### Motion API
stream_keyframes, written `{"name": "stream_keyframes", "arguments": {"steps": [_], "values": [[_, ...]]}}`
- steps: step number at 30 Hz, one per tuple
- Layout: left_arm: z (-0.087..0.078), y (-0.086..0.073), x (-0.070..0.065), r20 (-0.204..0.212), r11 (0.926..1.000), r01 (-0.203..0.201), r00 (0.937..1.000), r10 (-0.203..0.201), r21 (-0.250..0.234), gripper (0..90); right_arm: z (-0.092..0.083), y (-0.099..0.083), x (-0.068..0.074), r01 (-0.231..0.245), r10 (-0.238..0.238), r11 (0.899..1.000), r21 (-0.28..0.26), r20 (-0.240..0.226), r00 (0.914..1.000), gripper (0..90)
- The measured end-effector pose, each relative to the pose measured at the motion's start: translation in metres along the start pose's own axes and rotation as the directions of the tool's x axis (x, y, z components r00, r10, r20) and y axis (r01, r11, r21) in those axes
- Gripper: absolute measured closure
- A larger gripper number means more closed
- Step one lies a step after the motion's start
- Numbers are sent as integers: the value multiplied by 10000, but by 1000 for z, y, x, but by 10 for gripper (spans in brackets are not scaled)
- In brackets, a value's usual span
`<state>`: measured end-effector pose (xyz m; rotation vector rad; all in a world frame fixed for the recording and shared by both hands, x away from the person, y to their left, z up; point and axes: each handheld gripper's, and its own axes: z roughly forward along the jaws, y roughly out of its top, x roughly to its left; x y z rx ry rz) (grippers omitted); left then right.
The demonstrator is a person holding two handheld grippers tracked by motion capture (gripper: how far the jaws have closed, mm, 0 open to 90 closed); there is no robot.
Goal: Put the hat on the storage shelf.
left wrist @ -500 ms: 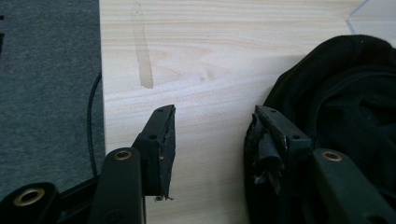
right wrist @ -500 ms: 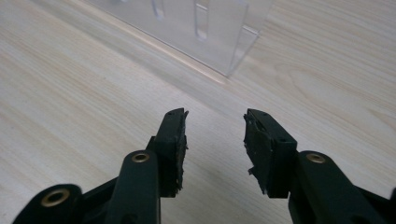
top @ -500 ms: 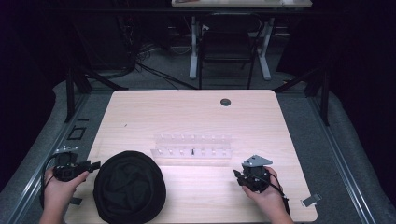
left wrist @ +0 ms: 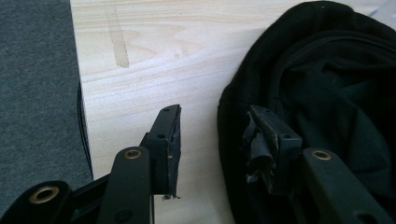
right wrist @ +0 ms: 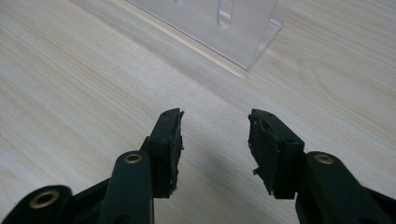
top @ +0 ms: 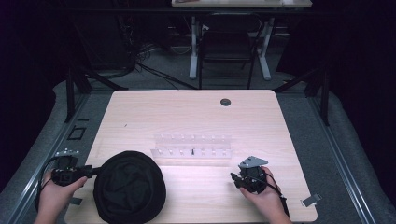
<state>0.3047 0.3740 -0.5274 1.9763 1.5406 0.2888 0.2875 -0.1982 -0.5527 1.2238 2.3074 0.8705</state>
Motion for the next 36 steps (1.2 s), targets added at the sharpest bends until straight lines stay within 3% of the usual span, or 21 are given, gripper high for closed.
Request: {"name": "stream_keyframes", "arguments": {"steps": [5, 12, 14, 16, 17, 19, 20, 22, 25, 32, 36], "values": [[-1, 2, -6, 61, 9996, -265, 9996, 264, 91, 551, 2, 2, 3, -305, 302, 9994, -167, -194, 9994, 521], [6, 6, -6, 91, 9987, -349, 9994, 345, 383, 616, 1, 9, 25, 309, -319, 9993, -213, -512, 9982, 514], [11, 5, -5, 321, 9976, -194, 9993, 173, 664, 693, 2, 11, 31, 332, -348, 9992, -228, -693, 9970, 509], [11, 5, -5, 460, 9976, -147, 9989, 116, 676, 726, 1, 13, 33, 340, -352, 9993, -160, -773, 9964, 509], [11, 5, -5, 577, 9973, -185, 9982, 144, 709, 803, 0, 16, 38, 443, -466, 9987, -269, -910, 9948, 509], [11, 5, -6, 691, 9969, -73, 9976, 18, 784, 856, 1, 18, 42, 490, -515, 9984, -278, -973, 9939, 509], [10, 4, -7, 789, 9954, 238, 9964, -312, 927, 867, 2, 22, 50, 758, -776, 9969, -197, -1135, 9905, 509], [10, 4, -7, 836, 9948, 450, 9951, -527, 916, 873, 2, 23, 52, 851, -866, 9962, -184, -1180, 9892, 509], [6, 1, -9, 1268, 9885, 912, 9862, -1065, 1208, 875, 2, 26, 64, 1227, -1241, 9923, -182, -1442, 9817, 508], [4, -3, -20, 1340, 9895, 799, 9863, -960, 1204, 874, -5, 29, 68, 1095, -1151, 9931, -425, -1639, 9797, 503], [5, -4, -29, 1604, 9887, 750, 9824, -956, 1300, 873, -9, 33, 72, 1019, -1095, 9937, -468, -2076, 9721, 479]]}}
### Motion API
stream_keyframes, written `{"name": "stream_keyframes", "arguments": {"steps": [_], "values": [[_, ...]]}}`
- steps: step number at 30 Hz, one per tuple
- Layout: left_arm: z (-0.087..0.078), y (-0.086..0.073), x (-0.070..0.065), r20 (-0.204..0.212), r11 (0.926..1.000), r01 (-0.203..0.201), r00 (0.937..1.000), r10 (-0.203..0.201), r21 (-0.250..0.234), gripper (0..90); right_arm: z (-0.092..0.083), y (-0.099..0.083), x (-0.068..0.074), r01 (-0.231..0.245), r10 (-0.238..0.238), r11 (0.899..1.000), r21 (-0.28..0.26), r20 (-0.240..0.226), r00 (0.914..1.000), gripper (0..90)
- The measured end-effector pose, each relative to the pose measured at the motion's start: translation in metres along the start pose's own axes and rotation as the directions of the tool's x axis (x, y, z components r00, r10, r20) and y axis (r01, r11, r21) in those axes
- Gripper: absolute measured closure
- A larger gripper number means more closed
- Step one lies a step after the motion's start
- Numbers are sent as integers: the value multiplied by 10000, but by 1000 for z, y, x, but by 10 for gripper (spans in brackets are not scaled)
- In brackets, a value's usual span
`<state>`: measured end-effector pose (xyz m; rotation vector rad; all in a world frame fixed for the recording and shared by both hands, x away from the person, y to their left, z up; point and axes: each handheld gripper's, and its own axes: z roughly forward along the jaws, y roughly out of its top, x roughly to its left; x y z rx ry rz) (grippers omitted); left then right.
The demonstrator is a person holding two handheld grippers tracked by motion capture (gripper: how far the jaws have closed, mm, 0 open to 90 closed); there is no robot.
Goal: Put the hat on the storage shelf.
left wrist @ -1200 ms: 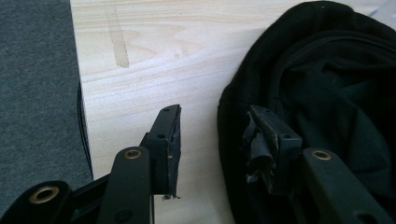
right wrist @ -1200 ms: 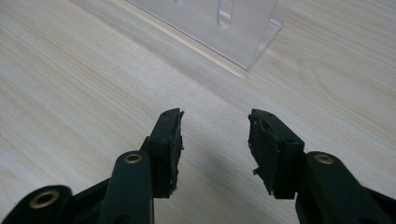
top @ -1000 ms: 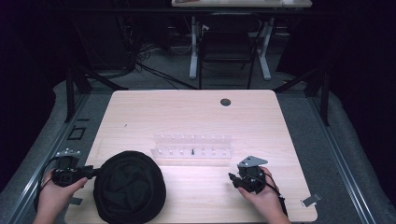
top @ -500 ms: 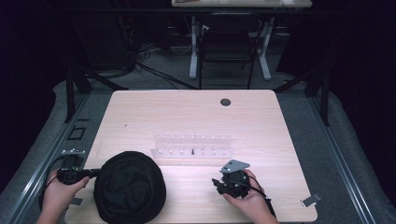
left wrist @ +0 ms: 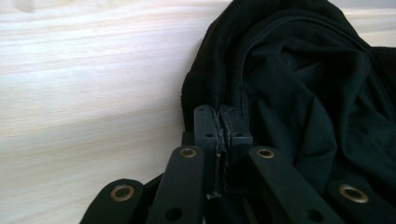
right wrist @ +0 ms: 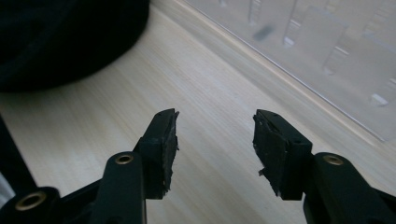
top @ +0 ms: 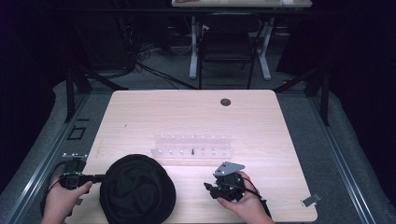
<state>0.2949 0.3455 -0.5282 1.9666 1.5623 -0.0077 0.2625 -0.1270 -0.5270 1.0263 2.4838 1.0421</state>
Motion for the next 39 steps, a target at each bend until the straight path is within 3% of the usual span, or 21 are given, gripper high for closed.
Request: {"name": "stream_keyframes", "arguments": {"steps": [11, 18, 23, 27, 30, 36, 38, 39], "values": [[13, 1, -21, 313, 10000, -96, 9995, 96, 7, 873, 3, 15, 26, 49, -90, 9992, -402, -1032, 9946, 464], [14, 1, -22, 345, 9999, -146, 9993, 145, 25, 872, 10, 26, 40, -43, -59, 9978, -658, -1545, 9880, 466], [15, 1, -22, 358, 9999, -140, 9993, 139, 31, 872, 18, 29, 49, 256, -317, 9989, -382, -1678, 9853, 489], [15, 0, -23, 469, 9999, -104, 9988, 101, 53, 872, 21, 28, 50, 183, -216, 9996, -193, -1864, 9822, 548], [17, 1, -24, 548, 9999, -115, 9984, 113, 34, 872, 25, 29, 48, 71, -84, 9999, -73, -2038, 9790, 656], [20, 2, -29, 685, 9997, -192, 9975, 184, 123, 872, 29, 31, 42, 22, -27, 10000, -30, -2006, 9797, 710], [22, 2, -30, 848, 9995, -252, 9961, 235, 186, 871, 29, 32, 37, -96, 70, 9999, -127, -1883, 9821, 723], [23, 1, -33, 999, 9995, -236, 9948, 214, 207, 870, 29, 33, 29, -110, 91, 9999, -108, -1610, 9869, 734]]}}
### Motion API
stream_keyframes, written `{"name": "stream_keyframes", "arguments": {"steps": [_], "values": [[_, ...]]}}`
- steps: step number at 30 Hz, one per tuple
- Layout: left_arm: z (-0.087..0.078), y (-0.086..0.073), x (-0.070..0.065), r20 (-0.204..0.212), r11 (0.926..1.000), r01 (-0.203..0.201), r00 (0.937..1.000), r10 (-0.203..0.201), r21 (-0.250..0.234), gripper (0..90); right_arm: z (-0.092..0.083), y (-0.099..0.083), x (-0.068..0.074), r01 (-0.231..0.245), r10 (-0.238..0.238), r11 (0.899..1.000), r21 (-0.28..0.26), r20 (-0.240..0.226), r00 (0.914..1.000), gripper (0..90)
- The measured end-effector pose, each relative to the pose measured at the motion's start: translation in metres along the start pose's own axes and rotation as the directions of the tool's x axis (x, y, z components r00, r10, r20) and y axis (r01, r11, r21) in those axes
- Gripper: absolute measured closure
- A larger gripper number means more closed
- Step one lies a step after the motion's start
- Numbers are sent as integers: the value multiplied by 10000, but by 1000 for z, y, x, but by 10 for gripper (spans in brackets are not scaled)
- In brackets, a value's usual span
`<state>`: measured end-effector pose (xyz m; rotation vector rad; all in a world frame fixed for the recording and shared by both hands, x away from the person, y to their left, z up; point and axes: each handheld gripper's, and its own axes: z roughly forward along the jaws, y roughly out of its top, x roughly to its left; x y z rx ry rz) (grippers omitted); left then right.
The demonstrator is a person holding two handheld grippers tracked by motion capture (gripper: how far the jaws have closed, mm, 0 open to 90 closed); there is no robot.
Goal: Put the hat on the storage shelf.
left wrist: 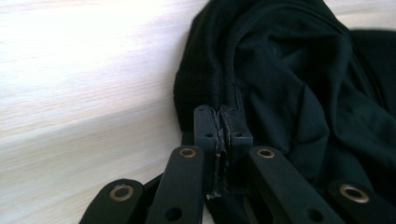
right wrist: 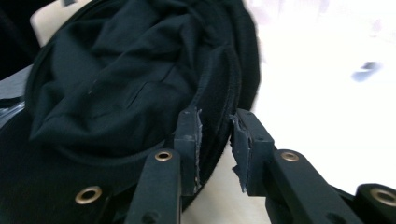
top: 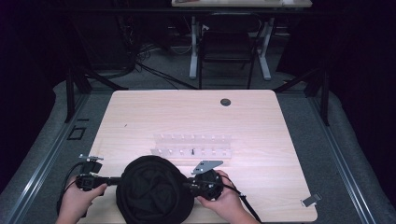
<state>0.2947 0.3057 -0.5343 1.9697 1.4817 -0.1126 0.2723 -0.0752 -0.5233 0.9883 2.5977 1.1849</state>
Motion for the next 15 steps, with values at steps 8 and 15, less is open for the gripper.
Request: {"name": "stream_keyframes", "arguments": {"steps": [8, 15], "values": [[5, 0, -8, 235, 9997, -220, 9995, 217, 105, 856, 0, 4, -19, -227, 240, 9995, -219, 615, 9978, 751], [9, 0, -10, 410, 9996, -250, 9989, 245, 117, 755, 1, 6, -30, -140, 186, 9991, -397, 1170, 9930, 754]]}}
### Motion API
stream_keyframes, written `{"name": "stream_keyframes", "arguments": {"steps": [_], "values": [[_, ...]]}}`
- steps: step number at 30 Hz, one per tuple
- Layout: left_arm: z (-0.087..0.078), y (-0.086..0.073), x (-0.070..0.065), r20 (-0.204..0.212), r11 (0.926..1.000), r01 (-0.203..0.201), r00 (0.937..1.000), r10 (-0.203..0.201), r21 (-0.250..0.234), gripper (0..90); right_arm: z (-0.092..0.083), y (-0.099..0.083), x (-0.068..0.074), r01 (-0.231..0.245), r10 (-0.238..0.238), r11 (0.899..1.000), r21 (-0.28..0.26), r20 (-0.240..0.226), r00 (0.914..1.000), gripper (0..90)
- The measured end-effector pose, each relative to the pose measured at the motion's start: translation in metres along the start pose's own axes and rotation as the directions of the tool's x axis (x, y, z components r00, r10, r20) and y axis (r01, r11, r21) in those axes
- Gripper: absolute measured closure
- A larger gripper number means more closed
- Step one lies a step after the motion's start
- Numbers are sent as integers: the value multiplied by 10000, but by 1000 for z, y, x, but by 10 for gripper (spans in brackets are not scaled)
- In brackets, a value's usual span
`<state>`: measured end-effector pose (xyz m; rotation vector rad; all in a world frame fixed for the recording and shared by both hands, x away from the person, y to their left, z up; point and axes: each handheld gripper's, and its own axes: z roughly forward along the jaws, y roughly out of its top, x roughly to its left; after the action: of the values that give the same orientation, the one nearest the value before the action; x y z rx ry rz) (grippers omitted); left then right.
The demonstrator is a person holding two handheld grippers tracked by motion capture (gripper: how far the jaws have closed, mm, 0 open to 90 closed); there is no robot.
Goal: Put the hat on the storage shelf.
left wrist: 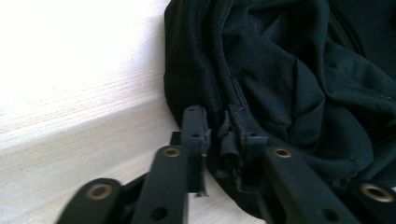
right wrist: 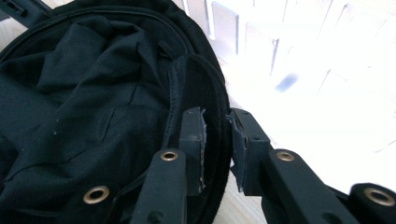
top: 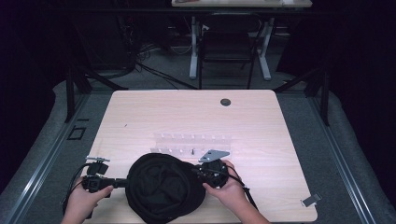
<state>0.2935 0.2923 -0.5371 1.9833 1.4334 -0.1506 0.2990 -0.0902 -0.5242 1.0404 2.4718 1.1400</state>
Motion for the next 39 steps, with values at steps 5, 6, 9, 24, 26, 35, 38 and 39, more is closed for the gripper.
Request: {"name": "stream_keyframes", "arguments": {"steps": [5, 6, 9, 24, 26, 35, 38, 39], "values": [[0, 0, -1, -71, 10000, -30, 10000, 30, 1, 771, -2, -1, 3, 95, -93, 9999, -72, 279, 9996, 697], [0, 0, -2, -91, 10000, -76, 9999, 76, 20, 785, -7, -1, 4, 236, -231, 9996, -172, 313, 9992, 676], [-1, 0, -2, -89, 10000, -75, 9999, 76, 55, 799, -13, -2, 5, 328, -325, 9994, -67, 442, 9985, 666], [-1, 4, -1, -144, 10000, -91, 9999, 91, -4, 689, -20, -17, 8, 304, -313, 9982, 522, 165, 9994, 680], [0, 6, 0, -223, 10000, -71, 9997, 72, 33, 679, -20, -17, 7, 265, -272, 9984, 505, 127, 9996, 683], [9, 12, 5, -339, 9991, 142, 9993, -128, 408, 644, -19, -23, -1, -256, 262, 9993, 259, -224, 9994, 696], [13, 11, 7, -319, 9984, 191, 9993, -174, 526, 618, -19, -25, -3, -301, 307, 9993, 214, -279, 9991, 699], [15, 10, 8, -260, 9979, 213, 9995, -198, 605, 618, -19, -26, -3, -363, 369, 9991, 197, -297, 9989, 700]]}}
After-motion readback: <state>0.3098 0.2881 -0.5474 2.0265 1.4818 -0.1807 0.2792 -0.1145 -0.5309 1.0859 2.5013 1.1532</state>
